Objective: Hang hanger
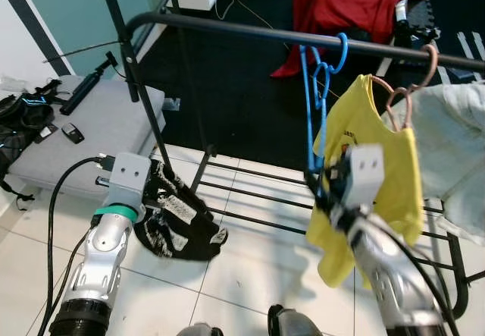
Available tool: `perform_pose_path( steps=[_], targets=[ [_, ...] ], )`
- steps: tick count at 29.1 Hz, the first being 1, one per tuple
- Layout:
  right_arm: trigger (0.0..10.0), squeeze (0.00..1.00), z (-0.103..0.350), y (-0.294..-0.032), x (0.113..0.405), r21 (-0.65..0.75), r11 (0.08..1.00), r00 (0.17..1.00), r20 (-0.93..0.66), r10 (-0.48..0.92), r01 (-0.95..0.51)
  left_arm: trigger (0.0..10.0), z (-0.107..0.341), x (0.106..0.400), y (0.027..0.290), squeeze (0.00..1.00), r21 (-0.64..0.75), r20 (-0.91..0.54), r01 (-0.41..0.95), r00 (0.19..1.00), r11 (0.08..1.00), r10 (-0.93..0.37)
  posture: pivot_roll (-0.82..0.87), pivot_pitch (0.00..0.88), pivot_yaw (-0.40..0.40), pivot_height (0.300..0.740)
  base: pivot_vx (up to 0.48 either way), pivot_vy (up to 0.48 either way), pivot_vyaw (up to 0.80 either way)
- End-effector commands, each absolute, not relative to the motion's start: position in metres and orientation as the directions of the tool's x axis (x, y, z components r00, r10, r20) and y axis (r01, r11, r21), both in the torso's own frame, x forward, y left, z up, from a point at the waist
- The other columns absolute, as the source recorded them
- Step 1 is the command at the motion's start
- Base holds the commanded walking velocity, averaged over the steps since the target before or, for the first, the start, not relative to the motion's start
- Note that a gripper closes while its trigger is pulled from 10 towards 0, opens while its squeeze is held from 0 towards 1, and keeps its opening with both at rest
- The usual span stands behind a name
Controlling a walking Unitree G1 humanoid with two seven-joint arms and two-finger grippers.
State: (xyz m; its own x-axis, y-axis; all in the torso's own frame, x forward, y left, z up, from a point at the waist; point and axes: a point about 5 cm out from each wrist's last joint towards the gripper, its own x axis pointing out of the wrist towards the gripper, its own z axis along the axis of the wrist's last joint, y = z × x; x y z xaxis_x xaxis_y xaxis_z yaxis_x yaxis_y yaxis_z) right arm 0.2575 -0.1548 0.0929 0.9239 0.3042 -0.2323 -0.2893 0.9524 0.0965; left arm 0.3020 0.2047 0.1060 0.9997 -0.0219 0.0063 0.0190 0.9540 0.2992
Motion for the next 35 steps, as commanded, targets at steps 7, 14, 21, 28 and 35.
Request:
perform_pose_path(
  steps=[7, 14, 21, 28, 35],
  targets=[
    [10.0, 0.00, 0.023, -0.179, 0.154, 0.020, 0.818, 0.668, -0.566, 0.483, -0.574, 10.0, 0.149, 0.302, 0.181, 0.00, 0.358, 0.051, 0.368, 0.910, 0.858, -0.412, -0.14, 0.082, 0.114, 0.740, 0.000, 0.000, 0.00],
    [10.0, 0.00, 0.056, -0.199, 0.151, 0.078, 0.792, 0.669, -0.488, 0.560, -0.606, 10.0, 0.175, 0.296, 0.168, 0.00, 0.449, -0.062, 0.673, 0.680, 0.588, -0.731, -0.15, 0.073, 0.127, 0.740, 0.000, 0.000, 0.00],
    [10.0, 0.00, 0.111, -0.216, 0.172, 0.008, 0.787, 0.749, -0.301, 0.590, -0.617, 10.0, 0.190, 0.284, 0.156, 0.00, 0.521, -0.196, 0.810, 0.418, 0.267, -0.887, -0.16, 0.064, 0.128, 0.740, 0.000, 0.000, 0.00],
    [10.0, 0.00, 0.131, -0.226, 0.169, 0.103, 0.769, 0.745, -0.198, 0.637, -0.631, 10.0, 0.192, 0.283, 0.144, 0.00, 0.716, -0.273, 0.697, 0.336, 0.042, -0.902, -0.18, 0.062, 0.130, 0.740, 0.000, 0.000, 0.00],
    [10.0, 0.00, 0.119, -0.221, 0.159, 0.246, 0.702, 0.671, -0.207, 0.712, -0.669, 10.0, 0.211, 0.271, 0.116, 0.00, 0.956, -0.153, 0.281, 0.223, -0.087, -0.963, -0.18, 0.073, 0.124, 0.740, 0.000, 0.000, 0.00]
  ],
)
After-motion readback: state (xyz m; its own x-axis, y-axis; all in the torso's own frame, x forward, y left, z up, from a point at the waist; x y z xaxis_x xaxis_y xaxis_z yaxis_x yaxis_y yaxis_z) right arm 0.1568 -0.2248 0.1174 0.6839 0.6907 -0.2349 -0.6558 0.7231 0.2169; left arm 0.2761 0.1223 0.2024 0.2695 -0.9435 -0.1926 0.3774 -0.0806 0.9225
